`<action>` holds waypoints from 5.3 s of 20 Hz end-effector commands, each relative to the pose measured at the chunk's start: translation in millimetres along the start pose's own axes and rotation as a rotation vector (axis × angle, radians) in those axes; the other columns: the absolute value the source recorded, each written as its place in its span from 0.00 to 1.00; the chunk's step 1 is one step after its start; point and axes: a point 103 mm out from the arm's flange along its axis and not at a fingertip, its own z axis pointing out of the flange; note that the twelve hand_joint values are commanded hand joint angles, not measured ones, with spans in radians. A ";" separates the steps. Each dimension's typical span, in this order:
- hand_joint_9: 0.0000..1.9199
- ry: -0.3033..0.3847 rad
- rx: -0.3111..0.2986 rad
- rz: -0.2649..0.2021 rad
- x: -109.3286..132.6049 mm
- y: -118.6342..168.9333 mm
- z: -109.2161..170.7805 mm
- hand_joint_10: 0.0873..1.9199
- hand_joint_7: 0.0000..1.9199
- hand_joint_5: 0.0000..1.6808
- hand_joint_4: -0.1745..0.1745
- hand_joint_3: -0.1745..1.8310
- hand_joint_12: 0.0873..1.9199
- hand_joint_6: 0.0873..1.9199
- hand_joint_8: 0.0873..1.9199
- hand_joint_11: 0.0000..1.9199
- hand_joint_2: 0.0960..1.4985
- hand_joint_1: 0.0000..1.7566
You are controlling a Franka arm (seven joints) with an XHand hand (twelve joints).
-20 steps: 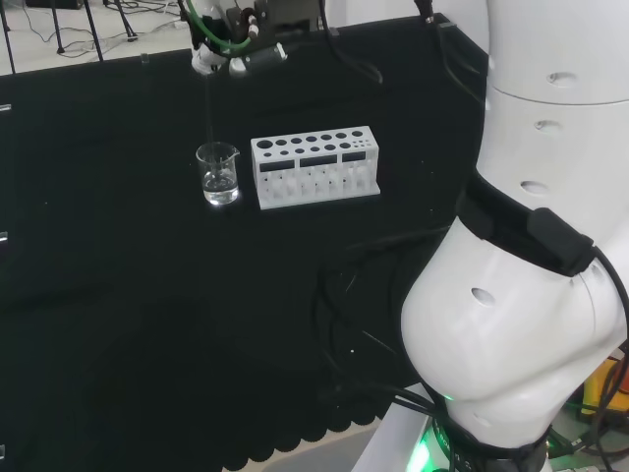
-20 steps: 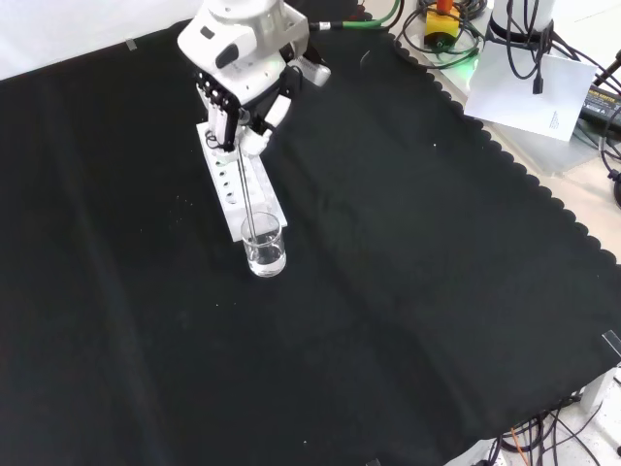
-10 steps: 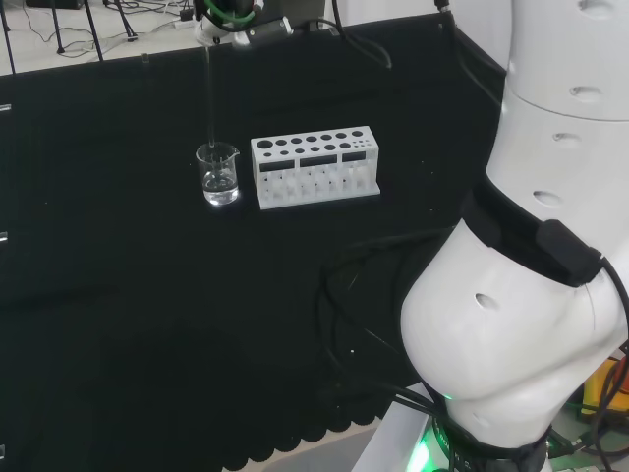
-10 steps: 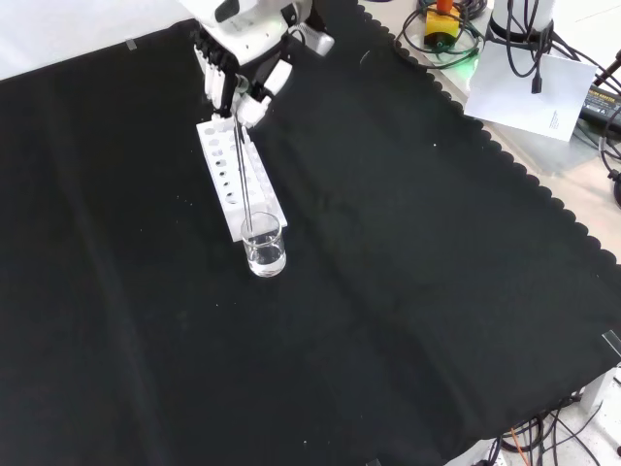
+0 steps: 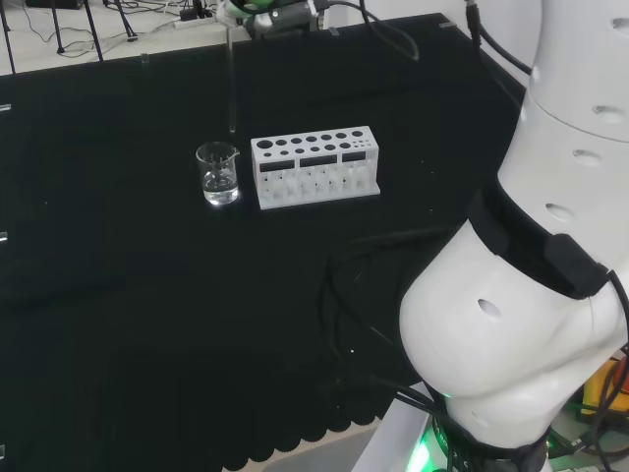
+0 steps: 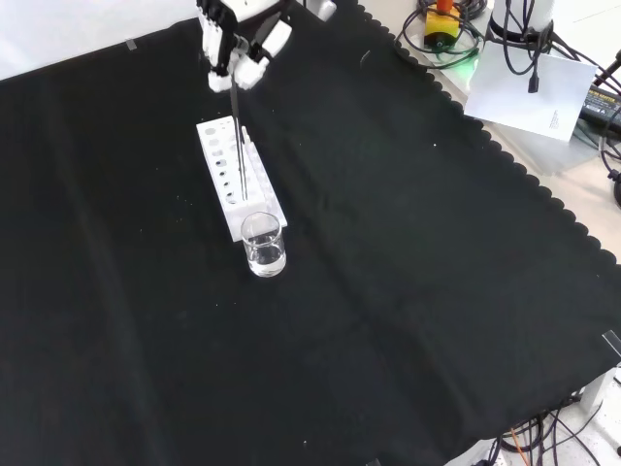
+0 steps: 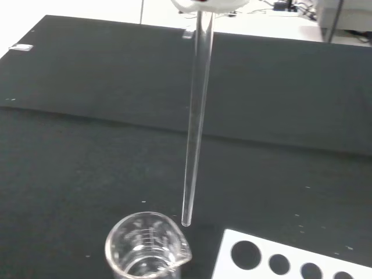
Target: Put the glass rod back on the white test tube rack.
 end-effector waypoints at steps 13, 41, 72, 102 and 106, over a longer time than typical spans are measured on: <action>0.83 -0.014 0.024 0.059 -41.6 -4.2 10.1 0.43 0.62 0.77 0.00 0.06 0.30 0.03 0.48 0.84 0.68 0.75; 0.83 -0.026 0.021 0.019 -14.8 -3.3 6.8 0.43 0.62 0.77 0.00 0.06 0.30 0.02 0.48 0.84 0.68 0.75; 0.83 -0.013 0.071 0.056 -38.8 20.1 41.1 0.43 0.62 0.78 0.00 0.06 0.30 0.02 0.48 0.84 0.68 0.75; 0.83 -0.020 0.200 0.032 -32.6 46.5 113.6 0.43 0.62 0.77 0.00 0.07 0.31 0.02 0.49 0.85 0.68 0.75; 0.83 -0.015 0.224 0.038 -34.1 46.4 112.8 0.42 0.64 0.77 0.00 0.08 0.29 0.05 0.44 0.85 0.66 0.75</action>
